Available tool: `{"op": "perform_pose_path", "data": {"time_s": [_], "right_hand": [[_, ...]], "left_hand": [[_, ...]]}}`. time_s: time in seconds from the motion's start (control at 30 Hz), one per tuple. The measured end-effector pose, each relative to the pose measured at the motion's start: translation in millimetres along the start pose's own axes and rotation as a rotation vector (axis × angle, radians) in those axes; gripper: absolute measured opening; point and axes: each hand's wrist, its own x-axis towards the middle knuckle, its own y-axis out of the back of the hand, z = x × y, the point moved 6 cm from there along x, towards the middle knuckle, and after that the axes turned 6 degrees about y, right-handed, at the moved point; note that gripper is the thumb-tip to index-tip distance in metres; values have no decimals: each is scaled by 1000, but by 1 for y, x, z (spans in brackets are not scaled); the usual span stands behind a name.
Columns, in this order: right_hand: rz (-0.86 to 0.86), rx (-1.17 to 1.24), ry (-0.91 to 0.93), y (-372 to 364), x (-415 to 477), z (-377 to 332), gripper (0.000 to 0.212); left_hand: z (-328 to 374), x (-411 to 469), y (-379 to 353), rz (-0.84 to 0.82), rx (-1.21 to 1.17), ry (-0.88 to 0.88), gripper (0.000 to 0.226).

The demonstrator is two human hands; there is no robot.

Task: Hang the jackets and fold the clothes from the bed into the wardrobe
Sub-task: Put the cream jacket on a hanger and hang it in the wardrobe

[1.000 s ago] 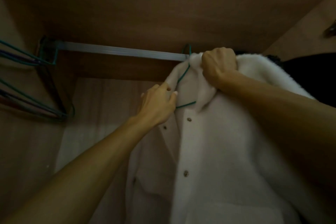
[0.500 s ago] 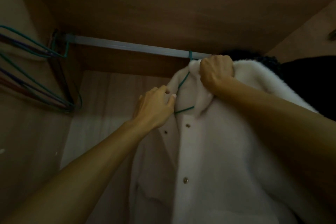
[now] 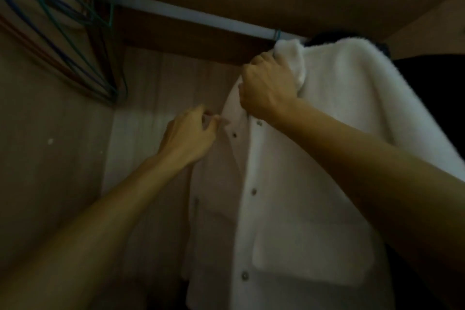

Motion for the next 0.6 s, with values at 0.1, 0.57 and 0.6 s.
{"op": "perform_pose_path", "data": {"time_s": [0.1, 0.57, 0.6], "right_hand": [[-41, 188, 26, 3, -29, -34, 10], [-98, 843, -2, 63, -228, -107, 40], [-96, 893, -15, 70, -251, -109, 40]], "left_hand": [[-16, -32, 7, -46, 45, 52, 34], [-18, -252, 46, -286, 142, 218, 46], [-12, -272, 49, -299, 138, 234, 47]]}}
